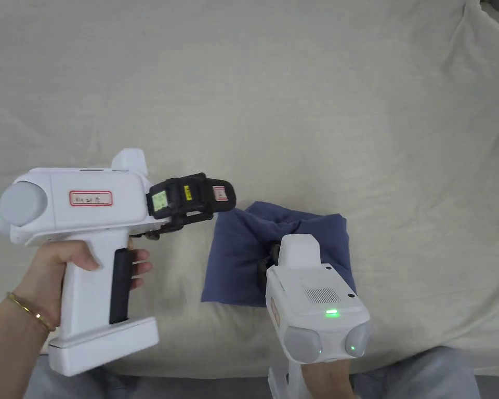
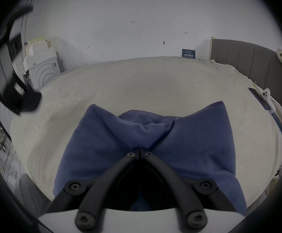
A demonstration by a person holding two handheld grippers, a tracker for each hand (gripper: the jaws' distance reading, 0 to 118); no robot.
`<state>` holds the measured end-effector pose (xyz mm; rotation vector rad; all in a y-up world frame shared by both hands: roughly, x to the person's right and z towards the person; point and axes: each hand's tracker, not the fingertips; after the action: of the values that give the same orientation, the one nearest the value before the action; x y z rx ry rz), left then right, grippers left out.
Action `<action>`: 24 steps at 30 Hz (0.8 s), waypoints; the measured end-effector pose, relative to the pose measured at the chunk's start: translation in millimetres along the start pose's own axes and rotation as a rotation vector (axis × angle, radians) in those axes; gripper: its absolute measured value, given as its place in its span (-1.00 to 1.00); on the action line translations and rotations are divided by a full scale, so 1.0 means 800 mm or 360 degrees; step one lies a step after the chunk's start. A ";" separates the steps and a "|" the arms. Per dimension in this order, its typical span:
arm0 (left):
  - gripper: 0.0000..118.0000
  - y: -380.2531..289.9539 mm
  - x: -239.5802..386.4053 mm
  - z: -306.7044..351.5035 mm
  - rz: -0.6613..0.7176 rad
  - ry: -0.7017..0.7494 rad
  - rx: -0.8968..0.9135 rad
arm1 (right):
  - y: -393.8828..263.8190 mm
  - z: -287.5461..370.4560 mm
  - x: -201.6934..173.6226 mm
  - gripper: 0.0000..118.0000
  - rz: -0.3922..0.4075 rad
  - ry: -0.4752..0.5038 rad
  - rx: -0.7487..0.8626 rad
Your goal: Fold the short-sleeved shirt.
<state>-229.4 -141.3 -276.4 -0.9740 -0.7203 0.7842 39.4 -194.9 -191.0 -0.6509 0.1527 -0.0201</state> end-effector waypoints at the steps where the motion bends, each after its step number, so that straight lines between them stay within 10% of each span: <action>1: 1.00 0.004 -0.018 -0.007 0.0048 0.0014 -0.0071 | -0.001 -0.003 0.003 -1.00 0.0000 0.0003 -0.0004; 21: 1.00 0.007 -0.081 -0.086 0.0154 -0.0295 -0.0469 | 0.007 -0.003 0.009 -1.00 -0.0037 0.0064 -0.0034; 24: 0.50 0.001 -0.078 -0.089 0.0110 -0.0282 -0.0453 | 0.008 -0.003 0.011 -1.00 -0.0078 0.0079 -0.0039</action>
<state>-204.2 -223.4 -315.6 -1.2004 -0.9746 0.8501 47.3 -191.4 -197.8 -0.6788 0.1852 -0.0815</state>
